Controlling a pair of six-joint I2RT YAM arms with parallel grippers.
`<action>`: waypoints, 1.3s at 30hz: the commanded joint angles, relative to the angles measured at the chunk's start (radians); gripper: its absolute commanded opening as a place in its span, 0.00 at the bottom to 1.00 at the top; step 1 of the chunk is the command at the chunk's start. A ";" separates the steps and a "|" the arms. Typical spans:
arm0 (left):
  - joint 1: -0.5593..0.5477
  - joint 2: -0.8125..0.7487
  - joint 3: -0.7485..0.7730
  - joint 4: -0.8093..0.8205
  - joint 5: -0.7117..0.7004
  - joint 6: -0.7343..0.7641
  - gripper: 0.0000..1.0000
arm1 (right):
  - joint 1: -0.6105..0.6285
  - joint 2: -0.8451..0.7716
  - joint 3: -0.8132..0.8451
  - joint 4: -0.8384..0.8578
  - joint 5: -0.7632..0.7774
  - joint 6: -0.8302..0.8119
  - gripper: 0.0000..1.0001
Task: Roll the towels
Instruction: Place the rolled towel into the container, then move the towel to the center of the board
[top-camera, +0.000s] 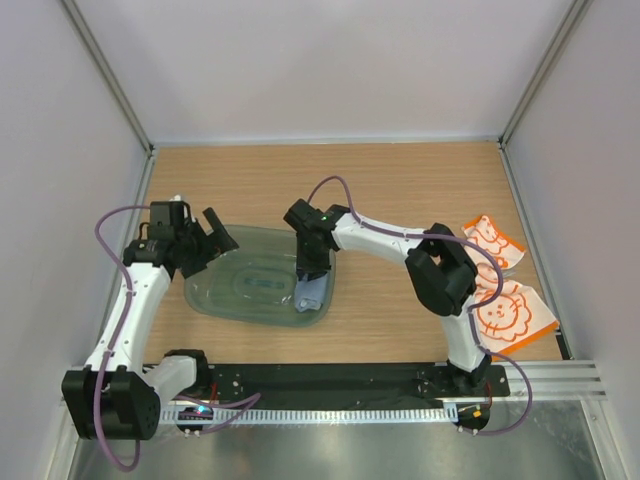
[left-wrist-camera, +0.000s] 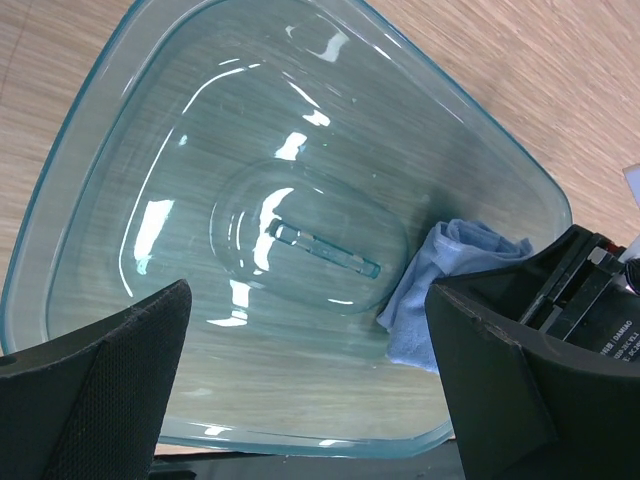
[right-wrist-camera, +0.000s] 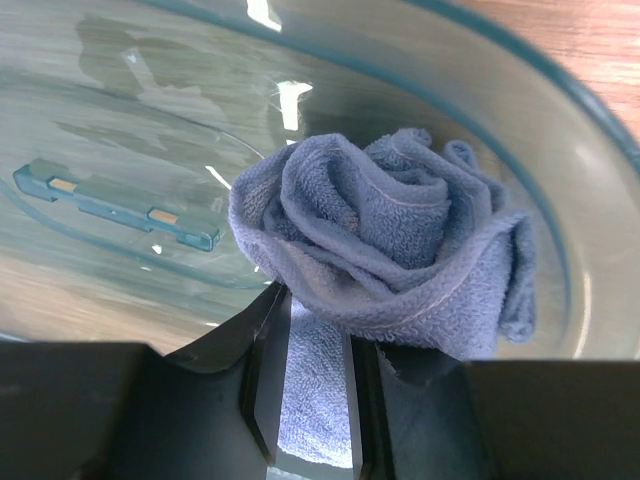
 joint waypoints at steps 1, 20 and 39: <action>0.006 0.003 0.022 -0.005 -0.004 0.025 1.00 | 0.008 -0.047 -0.027 0.027 -0.002 -0.015 0.34; 0.006 0.042 0.028 -0.008 -0.024 0.019 1.00 | 0.009 -0.146 0.152 0.040 -0.172 -0.088 0.52; 0.006 0.066 0.050 -0.015 -0.001 0.051 1.00 | -0.086 -0.507 -0.312 -0.042 0.102 -0.120 0.43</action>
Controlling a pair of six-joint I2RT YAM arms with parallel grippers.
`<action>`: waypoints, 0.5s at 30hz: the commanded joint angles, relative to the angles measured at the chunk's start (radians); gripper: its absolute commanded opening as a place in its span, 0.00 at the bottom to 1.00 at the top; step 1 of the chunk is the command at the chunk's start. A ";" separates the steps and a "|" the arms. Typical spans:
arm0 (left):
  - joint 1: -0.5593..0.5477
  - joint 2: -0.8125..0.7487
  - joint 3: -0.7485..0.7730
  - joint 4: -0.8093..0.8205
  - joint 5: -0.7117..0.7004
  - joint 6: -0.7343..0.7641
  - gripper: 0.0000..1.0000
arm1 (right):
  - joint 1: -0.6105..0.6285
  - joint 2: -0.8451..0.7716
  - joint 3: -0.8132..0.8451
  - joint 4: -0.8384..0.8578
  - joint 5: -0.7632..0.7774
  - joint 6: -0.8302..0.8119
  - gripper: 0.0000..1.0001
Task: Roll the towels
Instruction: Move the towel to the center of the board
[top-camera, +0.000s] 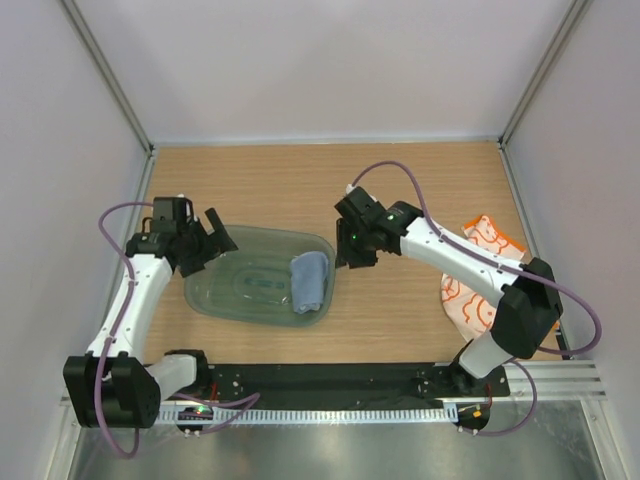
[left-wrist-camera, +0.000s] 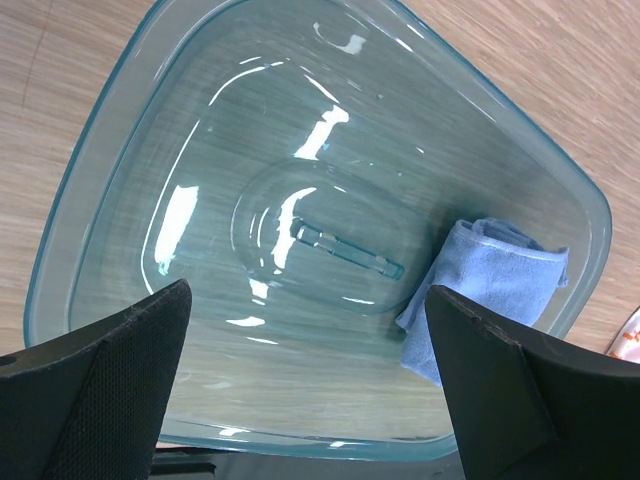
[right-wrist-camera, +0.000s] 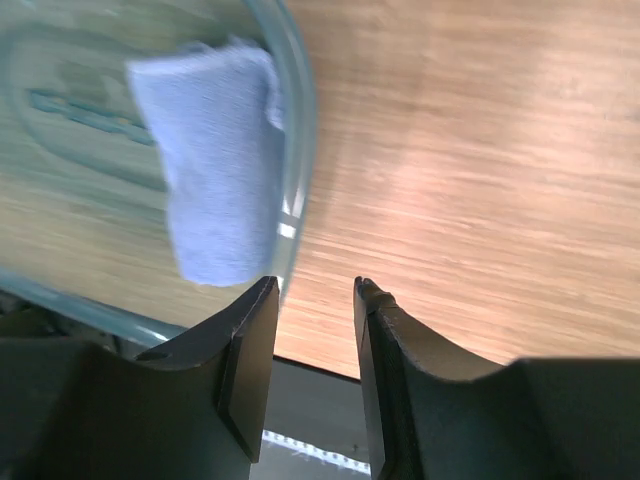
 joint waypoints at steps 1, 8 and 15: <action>0.006 0.008 0.022 0.010 0.025 0.014 1.00 | -0.001 -0.014 -0.071 0.036 0.010 0.009 0.43; 0.006 -0.004 0.017 0.018 0.031 0.014 1.00 | -0.001 0.046 -0.137 0.164 -0.085 0.029 0.39; 0.006 -0.001 0.019 0.018 0.037 0.014 1.00 | 0.010 0.115 -0.107 0.230 -0.124 0.042 0.36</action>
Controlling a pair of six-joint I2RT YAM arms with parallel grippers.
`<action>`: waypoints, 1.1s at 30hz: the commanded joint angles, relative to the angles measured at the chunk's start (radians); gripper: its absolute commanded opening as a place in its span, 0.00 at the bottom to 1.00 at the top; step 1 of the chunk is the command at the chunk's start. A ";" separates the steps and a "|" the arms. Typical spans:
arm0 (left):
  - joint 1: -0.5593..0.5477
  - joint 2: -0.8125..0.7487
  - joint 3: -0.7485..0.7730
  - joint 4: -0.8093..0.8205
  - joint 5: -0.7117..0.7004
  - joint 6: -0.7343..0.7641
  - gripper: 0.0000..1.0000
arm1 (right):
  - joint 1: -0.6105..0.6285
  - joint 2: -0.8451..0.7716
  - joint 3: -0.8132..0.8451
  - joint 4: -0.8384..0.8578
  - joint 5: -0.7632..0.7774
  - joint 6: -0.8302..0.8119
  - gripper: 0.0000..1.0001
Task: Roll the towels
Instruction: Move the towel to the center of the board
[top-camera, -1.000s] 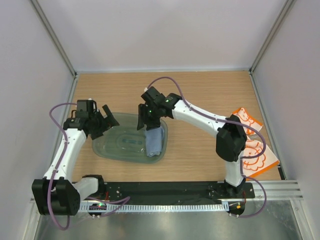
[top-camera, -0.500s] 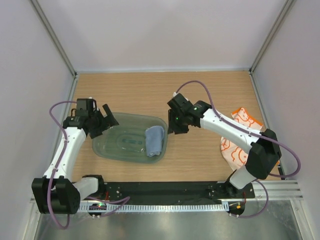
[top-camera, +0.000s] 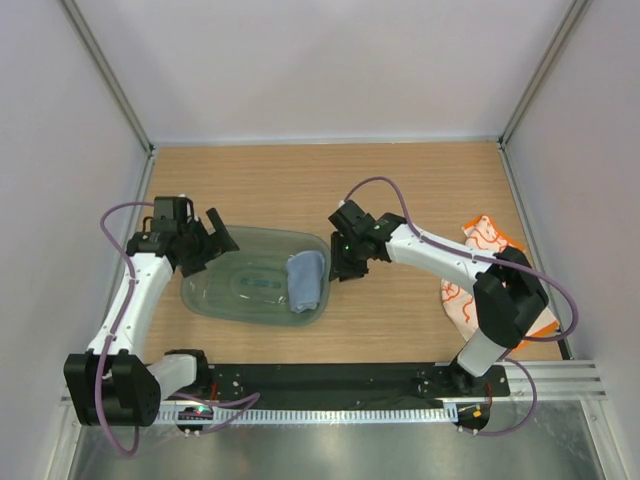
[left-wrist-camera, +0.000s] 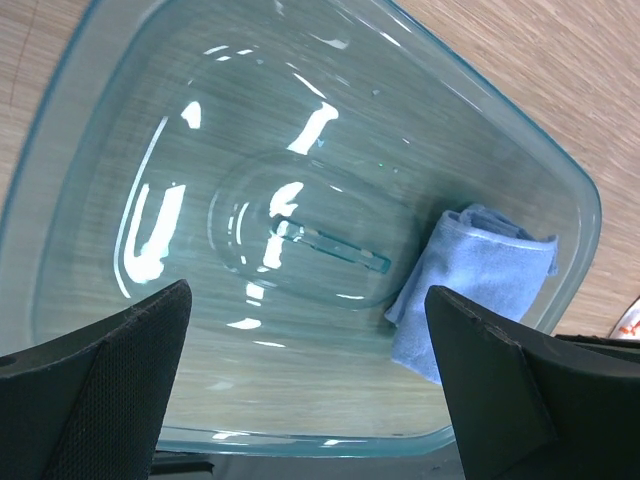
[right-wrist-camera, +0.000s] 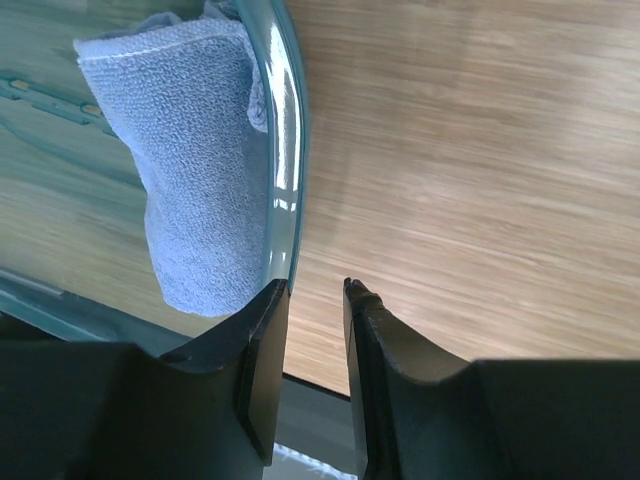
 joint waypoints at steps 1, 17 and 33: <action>0.006 -0.012 0.020 0.018 0.022 0.010 1.00 | 0.018 0.045 0.041 0.070 -0.032 0.013 0.36; 0.006 -0.023 0.019 0.018 0.004 0.007 1.00 | 0.112 0.372 0.440 0.070 -0.094 0.027 0.34; 0.040 -0.041 0.019 0.018 -0.005 0.009 1.00 | 0.227 0.568 0.719 0.078 -0.214 0.050 0.34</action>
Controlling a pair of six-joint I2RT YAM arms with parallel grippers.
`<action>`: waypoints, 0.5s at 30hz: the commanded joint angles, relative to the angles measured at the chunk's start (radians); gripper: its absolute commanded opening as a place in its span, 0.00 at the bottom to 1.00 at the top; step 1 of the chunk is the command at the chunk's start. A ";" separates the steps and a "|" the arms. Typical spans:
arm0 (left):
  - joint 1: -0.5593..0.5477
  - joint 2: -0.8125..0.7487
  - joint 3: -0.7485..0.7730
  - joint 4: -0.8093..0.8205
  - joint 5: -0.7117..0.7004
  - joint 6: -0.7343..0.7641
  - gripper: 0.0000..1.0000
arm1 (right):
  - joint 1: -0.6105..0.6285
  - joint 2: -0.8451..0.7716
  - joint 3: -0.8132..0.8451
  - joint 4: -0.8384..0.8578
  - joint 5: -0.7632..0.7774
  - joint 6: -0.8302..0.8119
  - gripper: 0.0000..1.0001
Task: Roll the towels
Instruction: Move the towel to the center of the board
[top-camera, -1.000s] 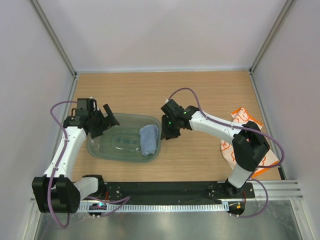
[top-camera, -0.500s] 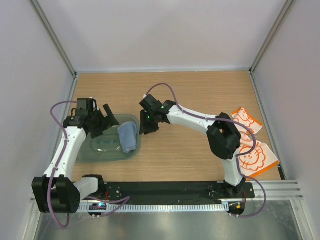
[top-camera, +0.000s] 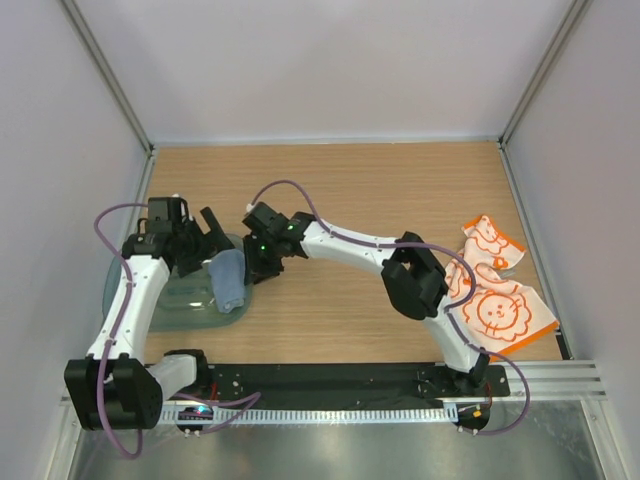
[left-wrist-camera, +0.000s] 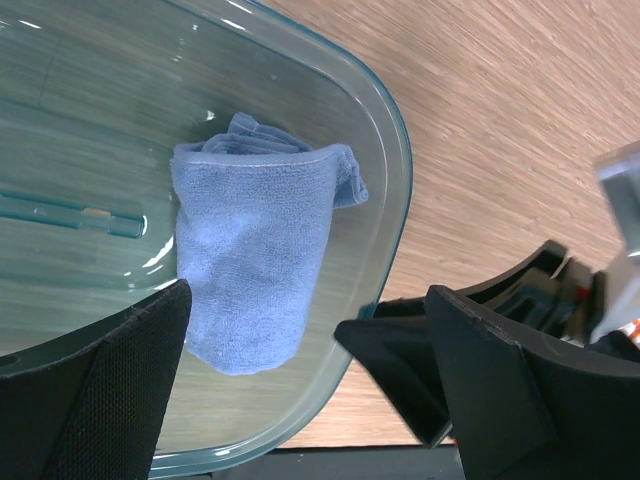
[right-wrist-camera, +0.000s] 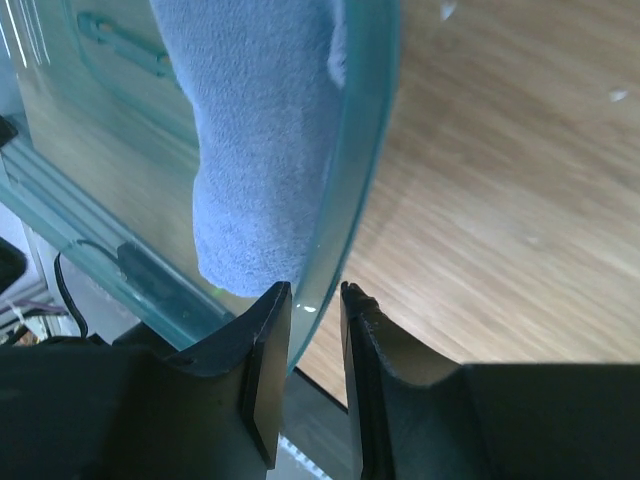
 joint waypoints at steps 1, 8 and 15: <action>0.008 -0.025 0.019 0.018 -0.006 0.007 1.00 | 0.014 0.006 0.049 0.022 -0.055 0.024 0.34; 0.006 -0.037 0.017 0.018 -0.013 0.007 1.00 | 0.014 -0.035 0.032 0.036 -0.013 0.007 0.33; 0.006 -0.034 0.019 0.021 -0.013 0.005 1.00 | -0.084 -0.197 -0.058 -0.045 0.047 -0.062 0.68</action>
